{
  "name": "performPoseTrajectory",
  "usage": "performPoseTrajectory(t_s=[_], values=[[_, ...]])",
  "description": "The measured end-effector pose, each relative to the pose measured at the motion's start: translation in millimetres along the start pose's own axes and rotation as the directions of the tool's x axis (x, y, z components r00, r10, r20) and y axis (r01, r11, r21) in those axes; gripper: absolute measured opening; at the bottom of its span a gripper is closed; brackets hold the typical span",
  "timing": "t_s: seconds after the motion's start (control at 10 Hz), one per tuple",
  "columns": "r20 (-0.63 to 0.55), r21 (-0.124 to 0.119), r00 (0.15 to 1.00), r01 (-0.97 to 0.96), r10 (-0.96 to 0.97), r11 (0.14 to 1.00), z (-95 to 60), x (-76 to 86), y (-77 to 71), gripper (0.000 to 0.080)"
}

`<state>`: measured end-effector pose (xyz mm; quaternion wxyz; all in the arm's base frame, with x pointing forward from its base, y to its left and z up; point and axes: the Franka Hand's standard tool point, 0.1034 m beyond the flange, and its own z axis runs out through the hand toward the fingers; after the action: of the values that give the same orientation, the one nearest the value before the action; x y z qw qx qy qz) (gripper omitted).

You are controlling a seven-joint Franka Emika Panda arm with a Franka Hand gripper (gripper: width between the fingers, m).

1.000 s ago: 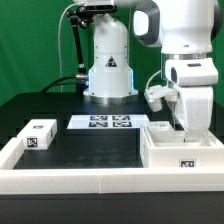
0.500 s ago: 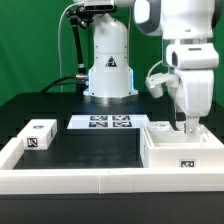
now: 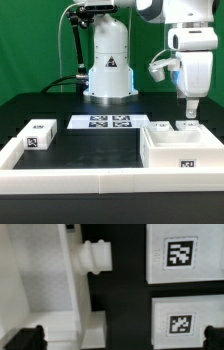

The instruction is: Assemble cabinet

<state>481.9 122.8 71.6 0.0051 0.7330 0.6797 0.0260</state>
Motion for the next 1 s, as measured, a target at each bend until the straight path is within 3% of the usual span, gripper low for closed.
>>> performPoseTrajectory(t_s=[0.4,0.5,0.6,0.7,0.8,1.0], values=[[0.001,0.003,1.0,-0.003,0.003,1.0,1.2,-0.5,-1.7,0.0796],[-0.013,-0.004,0.999,-0.04,0.04,0.999,5.5,8.3,-14.8,0.0796],[-0.017,0.02,0.999,-0.039,0.039,0.999,14.1,18.4,-40.5,0.0796],[-0.018,0.035,0.999,-0.03,0.031,0.999,19.4,25.1,-53.5,0.0796],[-0.03,0.031,0.999,-0.024,0.025,0.999,24.7,30.3,-59.4,0.0796],[-0.039,0.046,0.999,-0.024,0.026,0.999,38.6,31.0,-68.7,0.0796]])
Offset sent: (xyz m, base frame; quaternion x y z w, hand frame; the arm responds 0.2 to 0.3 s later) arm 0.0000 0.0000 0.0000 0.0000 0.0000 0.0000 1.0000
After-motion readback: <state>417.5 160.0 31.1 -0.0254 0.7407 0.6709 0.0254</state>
